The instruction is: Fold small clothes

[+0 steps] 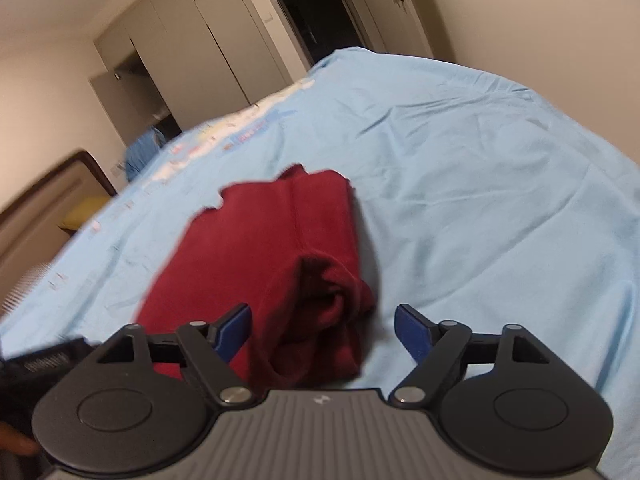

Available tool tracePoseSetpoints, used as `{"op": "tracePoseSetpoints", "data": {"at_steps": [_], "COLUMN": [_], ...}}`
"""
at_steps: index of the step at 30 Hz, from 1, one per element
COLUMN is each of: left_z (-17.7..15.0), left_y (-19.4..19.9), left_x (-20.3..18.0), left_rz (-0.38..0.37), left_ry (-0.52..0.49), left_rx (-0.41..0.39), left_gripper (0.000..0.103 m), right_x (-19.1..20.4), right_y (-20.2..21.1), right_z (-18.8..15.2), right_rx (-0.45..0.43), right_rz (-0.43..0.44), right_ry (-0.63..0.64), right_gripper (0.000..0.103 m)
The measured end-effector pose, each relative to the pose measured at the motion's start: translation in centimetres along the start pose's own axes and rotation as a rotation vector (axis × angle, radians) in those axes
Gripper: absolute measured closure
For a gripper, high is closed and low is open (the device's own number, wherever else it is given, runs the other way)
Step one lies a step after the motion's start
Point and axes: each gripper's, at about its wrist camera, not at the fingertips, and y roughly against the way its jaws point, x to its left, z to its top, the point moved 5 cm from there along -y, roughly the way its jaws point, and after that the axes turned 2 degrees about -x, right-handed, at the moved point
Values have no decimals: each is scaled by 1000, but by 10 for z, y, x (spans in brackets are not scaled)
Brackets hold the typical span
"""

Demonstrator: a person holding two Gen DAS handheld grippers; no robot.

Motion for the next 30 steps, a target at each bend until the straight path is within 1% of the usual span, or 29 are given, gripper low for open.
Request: {"op": "tracePoseSetpoints", "data": {"at_steps": [2,8,13,19,21,25,30], "left_z": [0,-1,-2,-3,-2,9,35], "left_y": [0,-1,-2,-2,-1,2,-2], "left_x": [0,-1,-1,-1,-1,1,1], "left_rz": [1,9,15,19,11,-24,-43], "left_ry": [-2,-5,-8,-9,-5,12,-17], "left_rx": [2,8,9,11,5,-31,-62], "left_gripper": [1,1,1,1,1,1,1], "right_x": [0,-9,-12,-11,-12,-12,-15], "right_y": [-2,0,-3,-5,-2,6,-11], "right_z": [-7,-16,-18,-18,-16,-1,26], "right_rx": [15,23,34,40,21,-45,-50], "right_rz": [-60,-110,-126,-132,-106,-4,78], "right_ry": [50,52,52,58,43,5,-12], "right_gripper": [15,4,0,0,0,0,0]}}
